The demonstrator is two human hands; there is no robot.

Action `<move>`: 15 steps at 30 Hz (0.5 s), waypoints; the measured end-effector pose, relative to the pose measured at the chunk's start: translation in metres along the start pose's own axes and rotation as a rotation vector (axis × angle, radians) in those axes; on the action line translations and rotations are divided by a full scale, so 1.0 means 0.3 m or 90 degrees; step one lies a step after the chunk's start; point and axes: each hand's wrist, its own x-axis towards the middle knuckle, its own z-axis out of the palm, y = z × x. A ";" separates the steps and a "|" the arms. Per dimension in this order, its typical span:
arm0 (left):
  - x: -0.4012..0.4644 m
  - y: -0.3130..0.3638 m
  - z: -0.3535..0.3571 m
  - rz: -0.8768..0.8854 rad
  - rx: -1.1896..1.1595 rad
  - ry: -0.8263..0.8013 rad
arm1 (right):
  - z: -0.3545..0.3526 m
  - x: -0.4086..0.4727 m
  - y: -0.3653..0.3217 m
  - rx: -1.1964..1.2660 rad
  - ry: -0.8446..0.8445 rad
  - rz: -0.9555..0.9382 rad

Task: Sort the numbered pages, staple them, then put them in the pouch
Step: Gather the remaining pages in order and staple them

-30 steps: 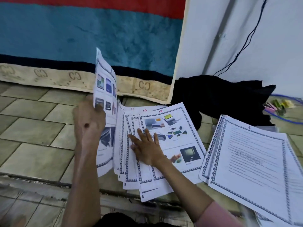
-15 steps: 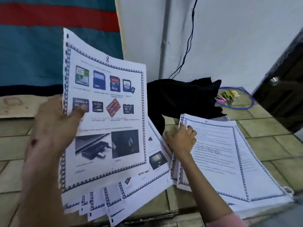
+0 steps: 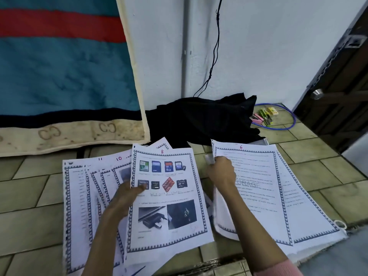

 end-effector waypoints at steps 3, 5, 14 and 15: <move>0.023 -0.023 -0.001 -0.026 -0.013 -0.012 | -0.054 0.013 0.013 0.093 0.017 -0.005; 0.030 -0.031 -0.001 -0.028 -0.033 -0.023 | -0.087 0.002 -0.004 0.127 0.019 -0.039; 0.054 -0.047 0.020 -0.023 -0.203 -0.090 | 0.133 -0.267 -0.217 0.237 -0.219 -0.235; 0.051 -0.049 0.023 -0.019 -0.225 -0.111 | 0.161 -0.284 -0.224 0.242 -0.238 -0.244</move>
